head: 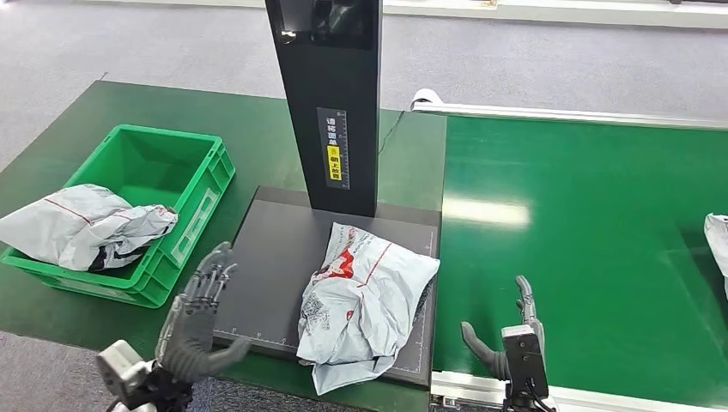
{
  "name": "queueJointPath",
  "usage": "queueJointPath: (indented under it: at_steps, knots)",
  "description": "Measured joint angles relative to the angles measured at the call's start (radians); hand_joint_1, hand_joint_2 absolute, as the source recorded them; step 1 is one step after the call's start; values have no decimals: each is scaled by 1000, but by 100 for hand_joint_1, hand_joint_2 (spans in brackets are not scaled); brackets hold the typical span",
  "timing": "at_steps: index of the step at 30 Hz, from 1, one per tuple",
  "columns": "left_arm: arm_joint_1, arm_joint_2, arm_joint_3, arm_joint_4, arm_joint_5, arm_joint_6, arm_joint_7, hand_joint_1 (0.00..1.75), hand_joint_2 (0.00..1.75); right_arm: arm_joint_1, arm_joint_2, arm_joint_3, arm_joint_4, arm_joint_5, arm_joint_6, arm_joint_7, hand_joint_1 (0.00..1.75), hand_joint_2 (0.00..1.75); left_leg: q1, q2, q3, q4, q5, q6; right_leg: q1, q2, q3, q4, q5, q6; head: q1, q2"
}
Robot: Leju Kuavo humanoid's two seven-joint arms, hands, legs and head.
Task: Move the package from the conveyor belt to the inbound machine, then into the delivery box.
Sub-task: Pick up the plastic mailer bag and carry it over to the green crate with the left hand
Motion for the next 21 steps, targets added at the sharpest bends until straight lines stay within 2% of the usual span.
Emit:
queueJointPath:
  at_steps: [2, 8, 15, 21]
  knots:
    - [4, 2, -32, 3, -92, 24, 9, 0, 175, 2, 2, -2, -5, 0, 4, 0, 0, 175, 0, 0, 0, 0, 0, 0, 0, 0, 0, 0, 0, 0, 0, 0]
    - [-5, 5, -134, 59, -199, 31, 45, 0, 175, -1, 7, -3, -8, 2, 11, -1, 0, 175, 0, 0, 0, 0, 0, 0, 0, 0, 0, 0, 0, 0, 0, 0]
    - [-21, 7, -245, 131, -181, 23, 52, 0, 175, -10, 7, -4, -8, 4, 13, -1, 0, 175, 0, 0, 0, 0, 0, 0, 0, 0, 0, 0, 0, 0, 0, 0]
    - [-27, 13, -299, 174, -179, 30, 63, 0, 175, -11, 7, -4, -10, 4, 15, -1, 0, 175, 0, 0, 0, 0, 0, 0, 0, 0, 0, 0, 0, 0, 0, 0]
